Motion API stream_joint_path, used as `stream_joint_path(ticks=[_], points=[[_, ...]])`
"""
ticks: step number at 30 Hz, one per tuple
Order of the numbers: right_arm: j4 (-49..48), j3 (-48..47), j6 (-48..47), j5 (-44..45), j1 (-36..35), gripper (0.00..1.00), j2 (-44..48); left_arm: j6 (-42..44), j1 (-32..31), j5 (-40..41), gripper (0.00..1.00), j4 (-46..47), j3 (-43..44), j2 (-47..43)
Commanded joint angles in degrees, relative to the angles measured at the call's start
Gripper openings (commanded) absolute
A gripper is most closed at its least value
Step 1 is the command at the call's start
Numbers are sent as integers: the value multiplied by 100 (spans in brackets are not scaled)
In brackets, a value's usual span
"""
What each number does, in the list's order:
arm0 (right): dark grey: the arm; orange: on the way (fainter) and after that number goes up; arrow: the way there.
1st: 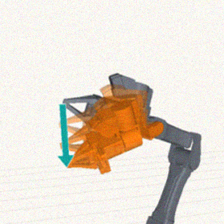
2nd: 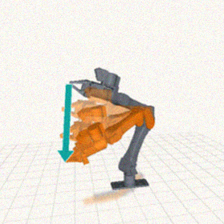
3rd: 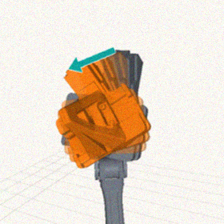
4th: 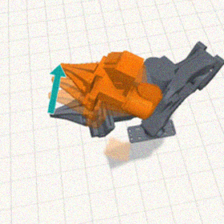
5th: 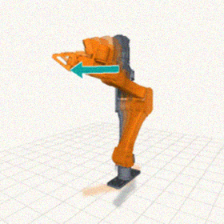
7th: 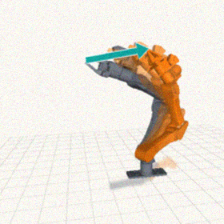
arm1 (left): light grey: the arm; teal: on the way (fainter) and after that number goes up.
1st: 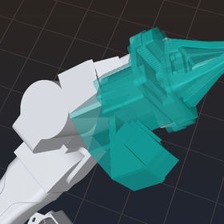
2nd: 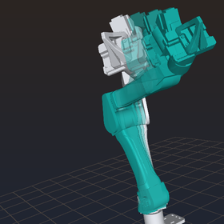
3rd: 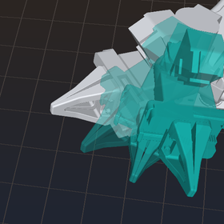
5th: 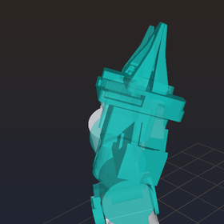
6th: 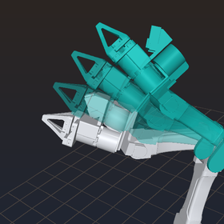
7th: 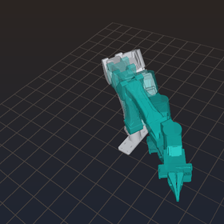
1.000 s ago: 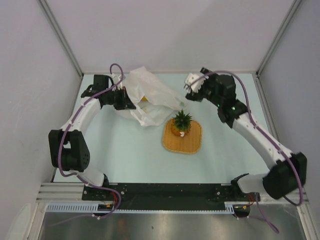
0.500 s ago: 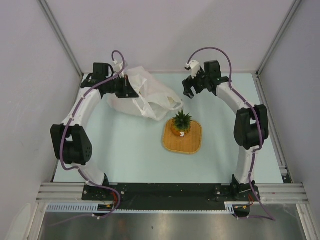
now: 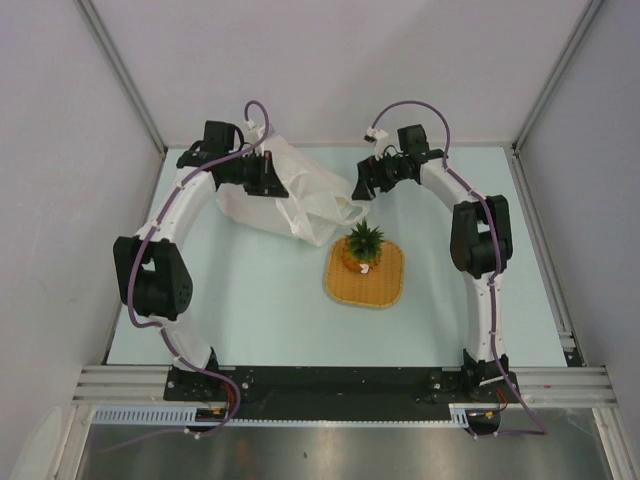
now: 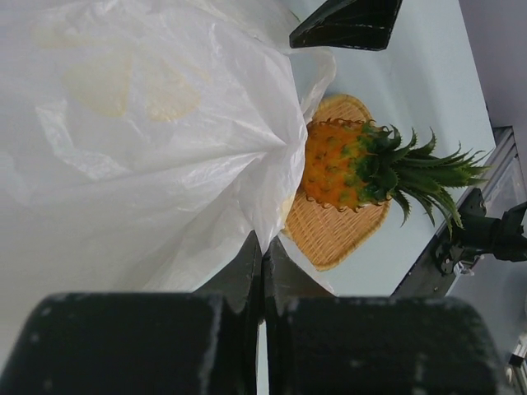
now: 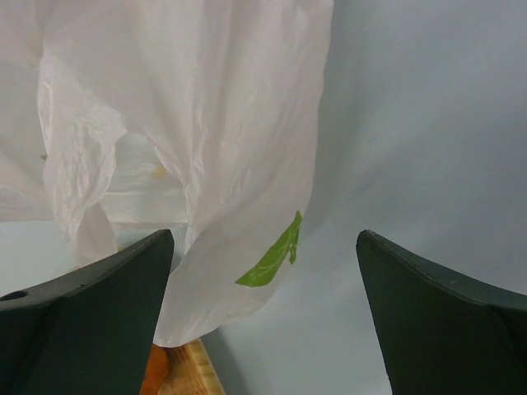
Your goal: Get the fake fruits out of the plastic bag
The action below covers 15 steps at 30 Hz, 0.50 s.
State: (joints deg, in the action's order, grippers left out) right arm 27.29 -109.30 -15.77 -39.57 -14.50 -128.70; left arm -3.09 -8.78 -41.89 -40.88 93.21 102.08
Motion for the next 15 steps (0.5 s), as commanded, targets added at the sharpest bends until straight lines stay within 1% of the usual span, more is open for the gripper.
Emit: stream_joint_path(ticks=[1,2,3,4,5,6,7,8,9,10,11,12,13,14,15], points=[[870,-774,-13,-551,-79,97,-417,248,-45,67,1,-87,136,-92],[1136,-1004,-118,-552,-131,96,-688,256,-63,67,1,-86,154,-83],[1312,-1171,-232,-412,-175,86,-804,265,-72,102,1,-86,197,-48],[1384,-1286,-216,-246,-202,79,-875,283,-80,102,1,-78,232,-31],[1297,-1270,-146,-70,-202,72,-919,292,-98,102,1,-78,276,4],[1157,-1252,-33,19,-176,59,-937,300,-107,128,1,-86,381,39],[817,-1252,351,81,-141,52,-946,300,-116,137,1,-95,452,118],[648,-1296,538,116,-28,48,-937,300,-133,155,1,-113,600,171],[498,-1374,679,142,26,39,-911,292,-142,181,1,-130,689,224],[331,-1480,733,169,70,32,-902,300,-159,190,1,-157,786,372],[330,-1855,672,256,114,23,-893,300,-203,207,1,-200,900,452],[347,-2024,637,353,219,0,-858,300,-230,242,1,-296,1188,531],[226,-2147,654,406,298,0,-815,300,-265,451,0,-341,1339,610],[155,-2349,767,372,482,0,-762,292,-378,514,0,-481,1688,759],[110,-2438,821,380,570,0,-683,483,-449,532,0,-595,1935,900]])
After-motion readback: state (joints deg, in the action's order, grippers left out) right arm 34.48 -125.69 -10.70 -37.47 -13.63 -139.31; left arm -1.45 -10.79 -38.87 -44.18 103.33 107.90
